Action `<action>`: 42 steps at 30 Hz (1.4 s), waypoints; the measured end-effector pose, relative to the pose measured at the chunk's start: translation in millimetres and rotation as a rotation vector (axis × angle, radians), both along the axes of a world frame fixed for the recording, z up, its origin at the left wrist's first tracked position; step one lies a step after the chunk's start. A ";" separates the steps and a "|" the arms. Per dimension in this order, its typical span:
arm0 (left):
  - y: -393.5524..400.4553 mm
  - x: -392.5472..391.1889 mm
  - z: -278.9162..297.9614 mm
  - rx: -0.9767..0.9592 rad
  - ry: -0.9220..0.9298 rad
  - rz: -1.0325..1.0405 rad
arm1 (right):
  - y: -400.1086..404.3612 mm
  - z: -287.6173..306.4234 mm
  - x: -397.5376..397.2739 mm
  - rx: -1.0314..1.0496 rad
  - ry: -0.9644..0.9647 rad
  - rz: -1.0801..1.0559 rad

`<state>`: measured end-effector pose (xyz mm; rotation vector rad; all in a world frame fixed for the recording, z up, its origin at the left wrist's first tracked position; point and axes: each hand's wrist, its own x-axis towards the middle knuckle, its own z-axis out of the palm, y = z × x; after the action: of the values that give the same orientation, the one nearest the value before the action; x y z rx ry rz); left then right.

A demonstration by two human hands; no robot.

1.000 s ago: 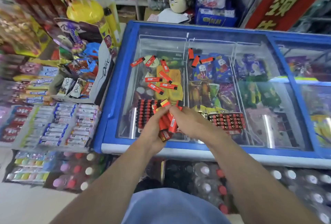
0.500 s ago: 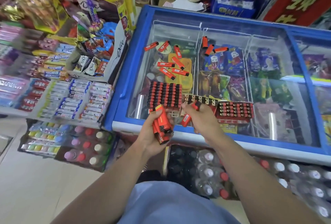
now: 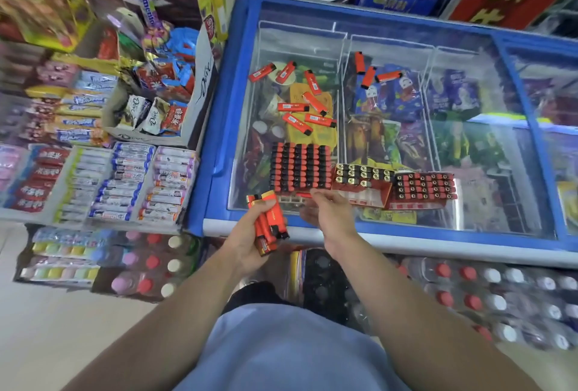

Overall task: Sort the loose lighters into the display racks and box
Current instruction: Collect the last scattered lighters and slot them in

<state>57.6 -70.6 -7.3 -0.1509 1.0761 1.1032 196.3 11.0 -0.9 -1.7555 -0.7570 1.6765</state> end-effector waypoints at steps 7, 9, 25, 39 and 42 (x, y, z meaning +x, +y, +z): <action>6.9 -15.0 -2.6 -0.043 0.035 -0.036 | -7.9 -3.3 -14.1 -0.045 0.122 0.013; 7.4 -18.4 -4.9 -0.028 0.035 -0.044 | -9.3 -7.1 -16.1 -0.021 0.072 0.021; 10.1 -16.8 -1.6 0.066 0.089 -0.131 | -39.1 39.3 -19.4 0.046 -0.166 0.520; 11.4 24.0 0.7 -0.012 0.122 -0.209 | -39.0 30.9 48.1 0.119 -0.152 0.050; 12.6 35.1 -1.3 -0.033 0.173 -0.200 | -35.3 28.5 52.5 0.197 -0.161 0.060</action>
<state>92.7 -58.1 -8.7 0.0264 1.2359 0.9310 248.8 -24.3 27.6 -1.7568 -1.0206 1.4559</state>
